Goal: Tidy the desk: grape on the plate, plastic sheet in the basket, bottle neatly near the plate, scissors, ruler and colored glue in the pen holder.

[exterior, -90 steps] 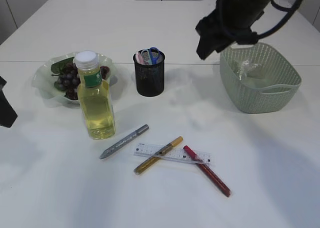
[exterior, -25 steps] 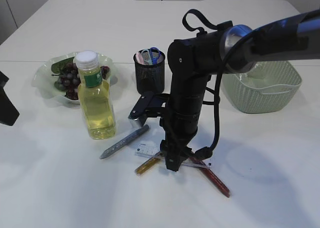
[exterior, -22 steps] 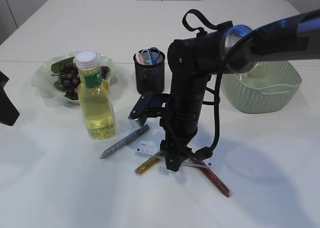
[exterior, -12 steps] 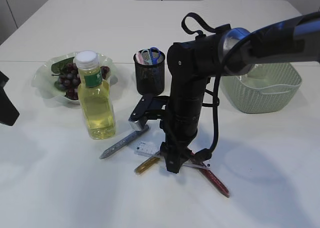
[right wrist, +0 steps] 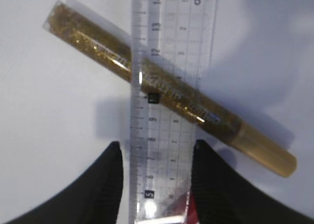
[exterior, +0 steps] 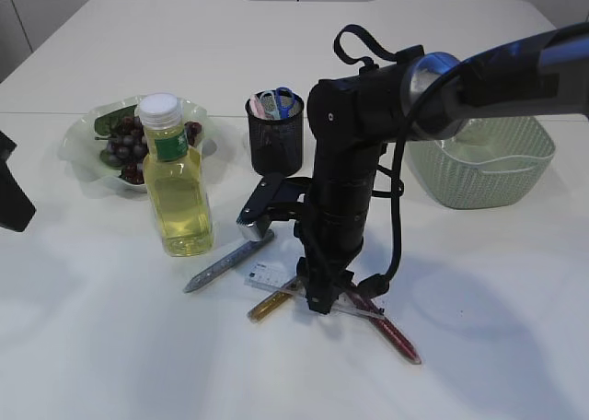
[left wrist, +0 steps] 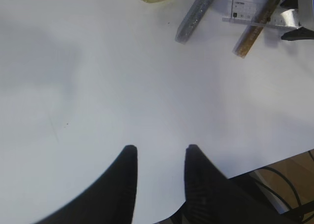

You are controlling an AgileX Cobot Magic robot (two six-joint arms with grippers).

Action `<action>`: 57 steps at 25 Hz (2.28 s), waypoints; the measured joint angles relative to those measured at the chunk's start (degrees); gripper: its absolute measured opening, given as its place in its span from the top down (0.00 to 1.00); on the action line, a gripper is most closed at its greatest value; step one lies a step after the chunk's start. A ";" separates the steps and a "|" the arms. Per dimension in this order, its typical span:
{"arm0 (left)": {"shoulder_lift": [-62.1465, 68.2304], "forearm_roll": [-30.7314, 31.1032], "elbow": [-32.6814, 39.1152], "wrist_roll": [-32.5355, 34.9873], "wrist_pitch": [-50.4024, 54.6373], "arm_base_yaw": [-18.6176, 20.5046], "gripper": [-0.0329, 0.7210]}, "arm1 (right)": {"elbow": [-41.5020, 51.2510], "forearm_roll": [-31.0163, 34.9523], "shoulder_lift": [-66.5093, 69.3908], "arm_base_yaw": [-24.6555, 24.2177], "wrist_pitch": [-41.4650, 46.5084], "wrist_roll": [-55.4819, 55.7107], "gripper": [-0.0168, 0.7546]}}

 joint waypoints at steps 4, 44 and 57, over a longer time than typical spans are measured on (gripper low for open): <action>0.00 0.00 0.00 0.00 0.00 0.00 0.64 | 0.00 0.00 0.00 0.00 -0.12 0.00 0.57; 0.00 0.00 0.00 0.00 0.00 0.00 0.64 | 0.00 0.28 0.63 0.00 0.20 0.66 0.54; 0.00 0.00 0.00 0.00 0.00 0.00 0.64 | 0.00 0.28 0.63 0.00 0.20 0.79 0.59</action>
